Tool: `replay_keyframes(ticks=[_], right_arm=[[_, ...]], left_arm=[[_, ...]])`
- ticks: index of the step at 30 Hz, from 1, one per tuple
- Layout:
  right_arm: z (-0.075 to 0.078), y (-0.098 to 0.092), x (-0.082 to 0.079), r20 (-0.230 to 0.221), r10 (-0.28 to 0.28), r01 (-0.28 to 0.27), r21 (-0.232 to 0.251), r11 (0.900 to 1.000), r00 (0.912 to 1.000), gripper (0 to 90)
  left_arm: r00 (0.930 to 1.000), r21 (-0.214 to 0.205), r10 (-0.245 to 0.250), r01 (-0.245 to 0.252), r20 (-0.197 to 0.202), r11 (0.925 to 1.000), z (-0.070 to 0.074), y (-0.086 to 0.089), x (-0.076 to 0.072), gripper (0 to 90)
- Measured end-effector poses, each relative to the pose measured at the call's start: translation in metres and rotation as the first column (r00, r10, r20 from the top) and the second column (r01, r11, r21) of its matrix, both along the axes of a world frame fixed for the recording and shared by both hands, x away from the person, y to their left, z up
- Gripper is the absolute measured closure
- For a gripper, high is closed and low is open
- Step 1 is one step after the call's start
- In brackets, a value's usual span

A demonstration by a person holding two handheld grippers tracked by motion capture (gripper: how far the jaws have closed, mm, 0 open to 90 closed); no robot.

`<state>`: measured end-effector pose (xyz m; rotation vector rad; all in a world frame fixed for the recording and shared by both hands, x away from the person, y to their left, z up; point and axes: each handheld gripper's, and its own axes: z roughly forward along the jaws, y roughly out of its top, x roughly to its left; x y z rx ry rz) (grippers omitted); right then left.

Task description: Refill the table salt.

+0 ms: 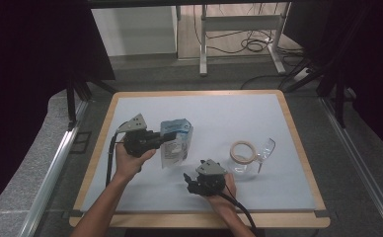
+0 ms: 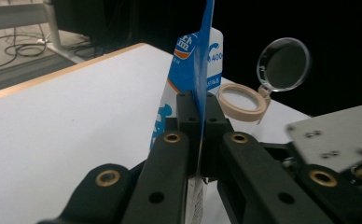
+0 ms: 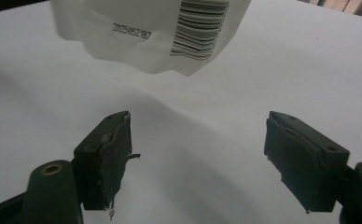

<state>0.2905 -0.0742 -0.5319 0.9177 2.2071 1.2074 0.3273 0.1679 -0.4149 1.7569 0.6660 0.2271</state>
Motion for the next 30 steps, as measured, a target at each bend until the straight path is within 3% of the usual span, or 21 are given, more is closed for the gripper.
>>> replay_keyframes(ticks=[5,8,11,14,17,27,30], right_arm=[[-0.004,0.010,0.006,0.014,-0.028,0.028,-0.047,0.9985,0.9995,20.8],[0.000,0.013,0.007,0.008,-0.049,0.049,-0.046,0.9977,0.9988,20.8],[0.004,0.018,0.006,0.048,-0.050,0.052,-0.052,0.9973,0.9976,20.8],[0.007,0.018,0.007,0.079,-0.061,0.064,-0.028,0.9976,0.9950,20.9],[0.008,0.016,0.009,0.098,-0.053,0.055,-0.017,0.9983,0.9938,21.5],[0.009,0.015,0.007,0.156,0.010,-0.002,-0.048,0.9989,0.9878,29.6],[0.008,0.013,0.005,0.150,0.011,-0.004,-0.047,0.9989,0.9887,33.1]], left_arm=[[0.9997,-0.004,-0.024,0.024,0.008,0.9997,0.006,-0.007,-0.007,90.0],[0.9990,-0.002,-0.039,0.039,0.021,0.9992,0.011,-0.010,-0.010,90.0],[0.9984,-0.001,-0.047,0.047,0.031,0.9989,0.017,-0.013,-0.012,90.0],[0.9980,-0.005,-0.054,0.054,0.033,0.9985,0.020,-0.016,-0.013,90.0],[0.9976,-0.003,-0.063,0.063,0.029,0.9980,0.020,-0.019,-0.012,90.0],[0.9967,-0.015,-0.081,0.081,0.009,0.9966,0.019,-0.031,-0.006,90.0],[0.9971,-0.009,-0.076,0.076,0.008,0.9971,0.019,-0.032,-0.005,90.0]])
